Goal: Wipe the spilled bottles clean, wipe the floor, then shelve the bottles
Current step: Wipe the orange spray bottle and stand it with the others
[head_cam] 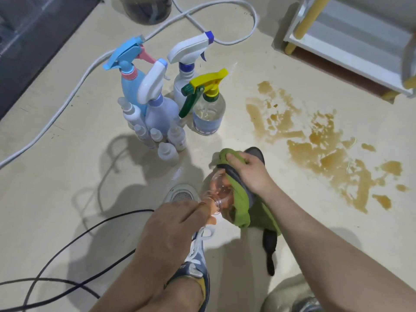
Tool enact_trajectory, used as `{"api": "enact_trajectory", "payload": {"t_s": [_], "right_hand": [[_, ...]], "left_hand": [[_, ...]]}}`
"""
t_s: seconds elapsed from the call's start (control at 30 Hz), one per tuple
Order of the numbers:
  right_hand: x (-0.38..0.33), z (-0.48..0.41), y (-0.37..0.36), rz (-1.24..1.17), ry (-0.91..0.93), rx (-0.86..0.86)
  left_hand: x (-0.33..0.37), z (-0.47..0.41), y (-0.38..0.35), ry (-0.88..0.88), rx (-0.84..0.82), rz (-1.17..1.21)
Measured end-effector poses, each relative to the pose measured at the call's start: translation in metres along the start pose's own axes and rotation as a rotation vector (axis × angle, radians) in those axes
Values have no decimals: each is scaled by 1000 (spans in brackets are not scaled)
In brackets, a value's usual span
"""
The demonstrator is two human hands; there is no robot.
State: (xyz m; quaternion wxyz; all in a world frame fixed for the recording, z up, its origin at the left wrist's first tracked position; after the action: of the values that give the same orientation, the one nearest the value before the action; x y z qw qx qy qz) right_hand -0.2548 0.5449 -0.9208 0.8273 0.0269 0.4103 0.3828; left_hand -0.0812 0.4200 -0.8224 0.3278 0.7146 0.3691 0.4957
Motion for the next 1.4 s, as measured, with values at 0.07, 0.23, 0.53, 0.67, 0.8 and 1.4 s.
{"api": "enact_trajectory", "payload": {"t_s": [0.07,0.23,0.53,0.67,0.8,1.4], "right_hand": [[12,21,-1,-172,-5,166],[19,88,-42,-256,175,497],[-4,39,-14,-104,-25,396],[-21,37,-13,-124,70,364],[-34,113,-76,-215,347,203],[-12,100,-17,-216,181,133]], "left_hand": [[-6,-5,0,35,-7,-4],[-24,-29,9,412,17,127],[-24,-18,8,718,59,305],[-22,-33,17,725,88,287],[-45,-47,21,827,93,295],[-32,-76,21,862,44,417]]}}
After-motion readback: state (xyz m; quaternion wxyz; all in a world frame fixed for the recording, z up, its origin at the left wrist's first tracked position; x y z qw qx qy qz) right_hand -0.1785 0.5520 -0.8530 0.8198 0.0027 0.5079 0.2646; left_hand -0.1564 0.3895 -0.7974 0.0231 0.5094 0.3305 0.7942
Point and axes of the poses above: each hand's wrist, its own z-axis away from the middle knuckle, its own y-axis out of the back of the hand, x = y × z, the point moved 5 cm from there along -z, towards the middle knuckle, and after that the axes turned 7 degrees about -y, right-handed, at the moved point
